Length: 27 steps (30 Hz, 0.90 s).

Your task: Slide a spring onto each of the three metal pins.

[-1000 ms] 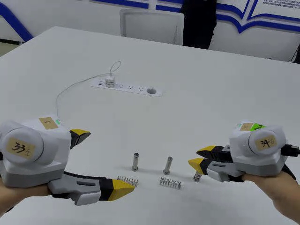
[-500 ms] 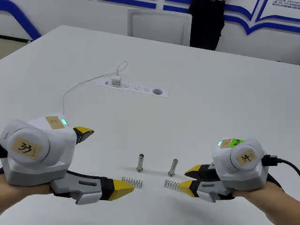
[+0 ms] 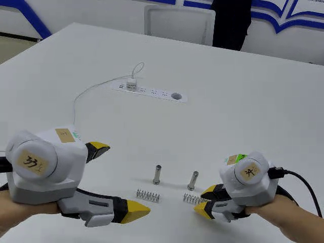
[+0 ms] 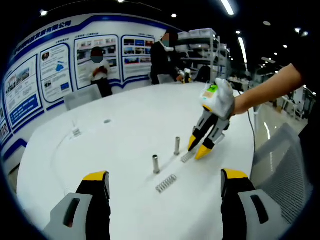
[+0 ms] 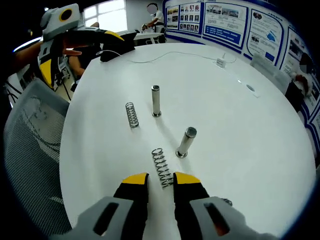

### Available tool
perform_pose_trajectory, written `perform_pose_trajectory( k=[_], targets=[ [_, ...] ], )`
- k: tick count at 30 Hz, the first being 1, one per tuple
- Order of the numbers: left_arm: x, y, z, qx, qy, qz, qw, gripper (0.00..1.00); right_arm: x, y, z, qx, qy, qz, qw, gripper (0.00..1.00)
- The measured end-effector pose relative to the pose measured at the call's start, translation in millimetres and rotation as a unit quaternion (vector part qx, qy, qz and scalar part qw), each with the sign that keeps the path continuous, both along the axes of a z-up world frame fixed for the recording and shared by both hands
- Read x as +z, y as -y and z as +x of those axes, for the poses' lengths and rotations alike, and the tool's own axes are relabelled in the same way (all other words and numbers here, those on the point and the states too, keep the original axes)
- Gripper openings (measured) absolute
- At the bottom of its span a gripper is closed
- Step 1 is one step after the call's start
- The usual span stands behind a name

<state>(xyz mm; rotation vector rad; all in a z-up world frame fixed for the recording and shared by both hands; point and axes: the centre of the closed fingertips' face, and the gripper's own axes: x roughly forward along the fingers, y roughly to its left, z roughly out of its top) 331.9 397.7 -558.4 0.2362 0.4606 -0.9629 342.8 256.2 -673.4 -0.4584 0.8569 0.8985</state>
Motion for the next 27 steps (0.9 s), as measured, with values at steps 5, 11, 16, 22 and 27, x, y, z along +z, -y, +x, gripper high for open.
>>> perform_pose_trajectory(
  k=[5, 11, 16, 22, 27],
  targets=[
    [0.3, 0.7, 1.8, 0.005, -0.006, -0.007, 0.9999, 0.92, -2.2, 1.4, -3.4, 0.011, -0.008, 0.000, 0.9999, 0.18],
    [1.9, 6.3, 1.2, -0.003, -0.006, -0.007, 0.9999, 0.92, -2.9, -0.4, -5.9, 0.013, -0.017, 0.012, 0.9997, 0.11],
    [2.6, 10.3, 0.2, -0.003, -0.020, -0.021, 0.9996, 0.91, -2.0, -1.6, -5.4, 0.011, -0.006, 0.006, 0.9999, 0.11],
    [-0.2, 8.9, -1.3, -0.008, -0.015, -0.013, 0.9998, 0.89, 4.7, -5.0, -11.0, 0.013, -0.012, 0.013, 0.9998, 0.10],
    [1.8, 13.8, -7.5, -0.019, -0.017, -0.015, 0.9996, 0.89, 15.9, -2.5, -9.9, 0.007, -0.002, 0.017, 0.9998, 0.10]
  ],
)
